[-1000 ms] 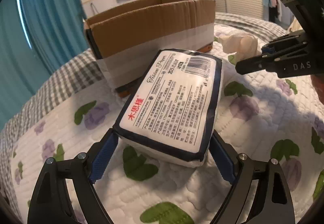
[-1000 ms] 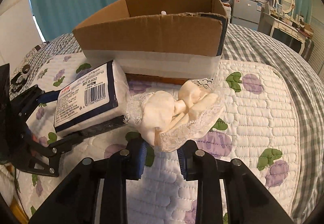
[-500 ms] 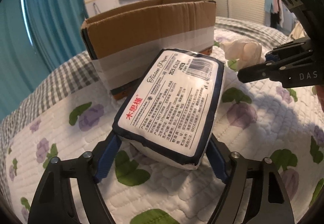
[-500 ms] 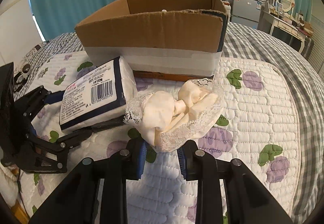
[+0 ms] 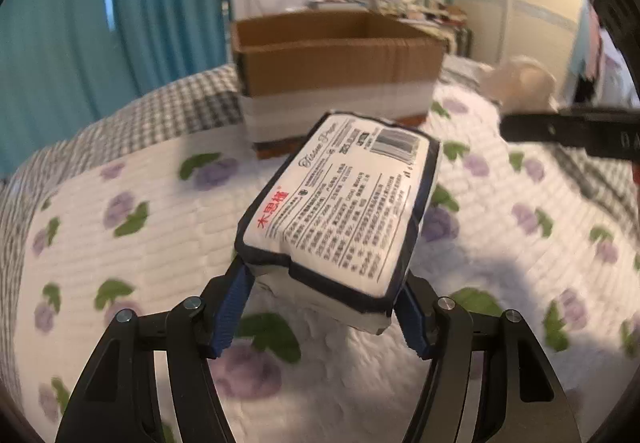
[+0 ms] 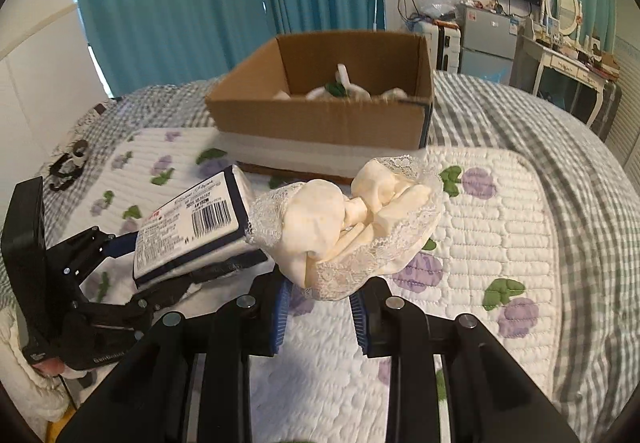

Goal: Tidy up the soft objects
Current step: 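Lift both held items over the cardboard box and lower them inside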

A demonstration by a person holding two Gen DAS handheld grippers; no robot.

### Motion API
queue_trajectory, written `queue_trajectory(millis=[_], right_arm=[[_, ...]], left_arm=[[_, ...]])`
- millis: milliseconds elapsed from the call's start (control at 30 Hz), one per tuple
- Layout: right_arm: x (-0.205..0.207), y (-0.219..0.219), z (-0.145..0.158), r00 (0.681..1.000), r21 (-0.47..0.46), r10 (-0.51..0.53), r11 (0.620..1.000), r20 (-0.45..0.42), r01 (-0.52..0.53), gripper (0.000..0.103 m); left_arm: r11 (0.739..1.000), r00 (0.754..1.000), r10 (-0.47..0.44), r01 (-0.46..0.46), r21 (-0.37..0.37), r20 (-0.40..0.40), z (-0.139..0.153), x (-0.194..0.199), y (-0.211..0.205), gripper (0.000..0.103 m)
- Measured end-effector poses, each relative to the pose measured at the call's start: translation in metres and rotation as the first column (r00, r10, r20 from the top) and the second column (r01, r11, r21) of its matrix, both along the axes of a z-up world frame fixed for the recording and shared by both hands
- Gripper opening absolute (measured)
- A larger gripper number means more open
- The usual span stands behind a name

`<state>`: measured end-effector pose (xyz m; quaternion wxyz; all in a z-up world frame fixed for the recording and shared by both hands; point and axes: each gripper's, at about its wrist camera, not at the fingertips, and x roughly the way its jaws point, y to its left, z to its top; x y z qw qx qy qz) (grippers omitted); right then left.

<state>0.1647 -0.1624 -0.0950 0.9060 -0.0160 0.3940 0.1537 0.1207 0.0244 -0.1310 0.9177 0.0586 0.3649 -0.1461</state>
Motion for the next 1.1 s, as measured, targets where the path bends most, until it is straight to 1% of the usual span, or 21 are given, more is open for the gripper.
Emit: queue_trajectory(millis=[100, 200, 300, 400, 500, 600, 767, 867, 1000, 1100], right_arm=[[-0.016, -0.001, 0.019, 1.0, 0.003, 0.009, 1.0, 0.016, -0.009, 0.026], [-0.032, -0.001, 0.041, 0.999, -0.023, 0.023, 0.999, 0.047, -0.022, 0.026], [-0.046, -0.003, 0.064, 0.997, -0.023, 0.03, 0.999, 0.075, -0.029, 0.026], [-0.057, -0.005, 0.085, 0.993, -0.018, 0.028, 0.999, 0.114, -0.026, 0.026], [-0.062, -0.008, 0.108, 0.988, 0.004, 0.025, 1.0, 0.15, -0.026, 0.026], [-0.06, -0.008, 0.128, 0.984, 0.015, 0.028, 0.999, 0.176, -0.031, 0.026], [-0.041, -0.006, 0.157, 0.974, -0.005, 0.034, 0.999, 0.222, -0.034, 0.026], [-0.017, -0.005, 0.169, 0.97, -0.006, 0.033, 0.999, 0.24, -0.033, 0.026], [0.022, -0.003, 0.172, 0.97, 0.005, 0.029, 1.0, 0.241, -0.031, 0.026], [0.058, 0.001, 0.163, 0.973, -0.001, 0.023, 1.0, 0.228, -0.024, 0.026]], left_arm=[[0.999, 0.999, 0.032, -0.032, -0.001, 0.019, 0.021, -0.009, 0.0, 0.064], [0.999, 0.997, 0.047, -0.047, -0.009, 0.06, 0.048, -0.018, -0.002, 0.064], [0.998, 0.992, 0.058, -0.055, -0.034, 0.108, 0.079, -0.028, -0.003, 0.064], [0.998, 0.983, 0.064, -0.059, -0.031, 0.172, 0.11, -0.037, -0.009, 0.064], [0.997, 0.974, 0.072, -0.067, -0.032, 0.216, 0.137, -0.042, -0.014, 0.064], [0.996, 0.968, 0.083, -0.076, -0.039, 0.237, 0.157, -0.038, -0.018, 0.064], [0.996, 0.958, 0.086, -0.082, -0.026, 0.274, 0.18, -0.017, -0.026, 0.064], [0.996, 0.955, 0.088, -0.087, -0.014, 0.283, 0.186, 0.005, -0.028, 0.064], [0.995, 0.958, 0.101, -0.099, -0.022, 0.269, 0.186, 0.048, -0.028, 0.064], [0.993, 0.962, 0.115, -0.11, -0.033, 0.248, 0.179, 0.087, -0.028, 0.064]])
